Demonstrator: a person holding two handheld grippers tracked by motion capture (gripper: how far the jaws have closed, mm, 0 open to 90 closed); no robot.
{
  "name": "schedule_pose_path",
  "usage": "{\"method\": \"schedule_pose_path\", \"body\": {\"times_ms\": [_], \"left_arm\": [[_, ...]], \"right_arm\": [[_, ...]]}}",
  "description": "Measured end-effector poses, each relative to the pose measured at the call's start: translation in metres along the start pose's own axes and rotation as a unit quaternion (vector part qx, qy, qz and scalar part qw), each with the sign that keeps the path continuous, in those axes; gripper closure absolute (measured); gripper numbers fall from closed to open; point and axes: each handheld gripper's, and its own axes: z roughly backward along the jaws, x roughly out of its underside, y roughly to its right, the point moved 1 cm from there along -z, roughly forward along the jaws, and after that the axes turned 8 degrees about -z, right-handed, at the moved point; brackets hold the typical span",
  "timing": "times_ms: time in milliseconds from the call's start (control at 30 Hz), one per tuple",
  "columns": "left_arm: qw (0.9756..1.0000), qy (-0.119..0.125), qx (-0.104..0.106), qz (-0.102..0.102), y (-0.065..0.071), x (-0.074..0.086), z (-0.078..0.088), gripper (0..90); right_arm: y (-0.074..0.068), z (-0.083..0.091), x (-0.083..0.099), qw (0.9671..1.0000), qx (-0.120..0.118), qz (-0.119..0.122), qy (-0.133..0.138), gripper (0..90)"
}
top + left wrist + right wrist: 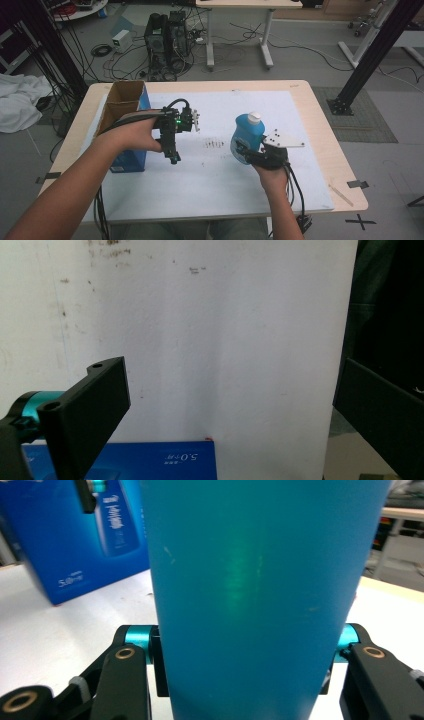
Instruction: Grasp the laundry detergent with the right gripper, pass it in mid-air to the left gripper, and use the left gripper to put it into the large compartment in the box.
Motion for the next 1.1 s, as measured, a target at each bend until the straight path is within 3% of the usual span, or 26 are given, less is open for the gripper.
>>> {"method": "schedule_pose_path", "body": {"times_ms": [100,167,200,267,433,467,500,533,567,600,633,733,767,800,900,933,967,1000,1033,1100], "left_arm": [[1.0,0.001,-0.001,-0.006,0.001,-0.007,0.003,1.7],[0.9999,-0.002,-0.006,-0.009,0.002,-0.01,0.004,1.7],[0.9999,-0.002,-0.005,-0.009,0.002,-0.012,0.005,1.7],[0.9999,-0.003,-0.007,-0.012,0.003,-0.014,0.007,1.6],[0.9999,-0.006,-0.006,-0.013,0.004,-0.019,0.009,1.6],[0.9998,-0.008,-0.007,-0.015,0.004,-0.02,0.01,1.6],[0.9999,-0.006,-0.003,-0.011,0.005,-0.021,0.01,1.6],[0.9999,-0.007,-0.006,-0.015,0.006,-0.021,0.01,1.6],[0.9999,-0.004,0.002,-0.014,0.006,-0.022,0.01,1.6],[0.9998,-0.007,-0.002,-0.017,0.007,-0.024,0.009,1.6],[0.9998,-0.007,-0.002,-0.017,0.007,-0.024,0.009,1.7],[0.9998,-0.008,0.0,-0.02,0.009,-0.025,0.007,1.6],[0.9998,-0.011,0.003,-0.019,0.01,-0.027,0.006,1.7],[0.9998,-0.008,0.006,-0.018,0.011,-0.027,0.006,1.6],[0.9998,-0.009,0.003,-0.02,0.011,-0.028,0.007,1.7],[0.9998,-0.007,0.001,-0.021,0.011,-0.028,0.008,1.7],[0.9998,-0.006,0.004,-0.02,0.012,-0.028,0.008,1.7],[0.9997,-0.006,-0.001,-0.023,0.012,-0.028,0.008,1.7],[0.9998,-0.005,0.002,-0.02,0.014,-0.028,0.009,1.7],[0.9997,-0.005,0.003,-0.022,0.015,-0.029,0.01,1.6]], "right_arm": [[0.002,0.001,-0.003,0.9996,-0.021,0.015,0.004,44.9],[0.002,0.002,-0.005,0.9985,-0.052,0.019,0.0,44.9],[0.002,0.002,-0.005,0.9985,-0.052,0.019,0.0,44.9],[0.001,0.003,-0.006,0.9964,-0.08,0.026,-0.005,45.0],[-0.001,0.002,-0.006,0.9926,-0.115,0.039,-0.009,45.0],[-0.002,0.001,-0.006,0.9898,-0.135,0.046,-0.01,44.9],[-0.002,0.001,-0.006,0.9898,-0.135,0.046,-0.01,44.9],[-0.003,0.0,-0.006,0.9864,-0.156,0.05,-0.013,44.8],[-0.003,0.0,-0.006,0.9864,-0.156,0.05,-0.013,44.8],[-0.004,-0.002,-0.005,0.9825,-0.176,0.057,-0.022,44.8],[-0.004,-0.002,-0.005,0.9825,-0.176,0.057,-0.022,44.8],[-0.005,-0.005,-0.004,0.9778,-0.195,0.069,-0.037,44.8],[-0.007,-0.007,-0.002,0.9748,-0.207,0.069,-0.045,44.8],[-0.007,-0.009,-0.002,0.9726,-0.214,0.082,-0.037,44.8],[-0.009,-0.011,-0.002,0.9688,-0.231,0.08,-0.041,44.8],[-0.013,-0.015,-0.001,0.965,-0.246,0.082,-0.04,44.8],[-0.013,-0.015,-0.001,0.965,-0.246,0.082,-0.04,44.8],[-0.016,-0.019,0.001,0.9609,-0.26,0.086,-0.041,44.8],[-0.016,-0.019,0.001,0.9609,-0.26,0.086,-0.041,44.8],[-0.02,-0.024,0.001,0.9578,-0.269,0.092,-0.042,44.8]]}}
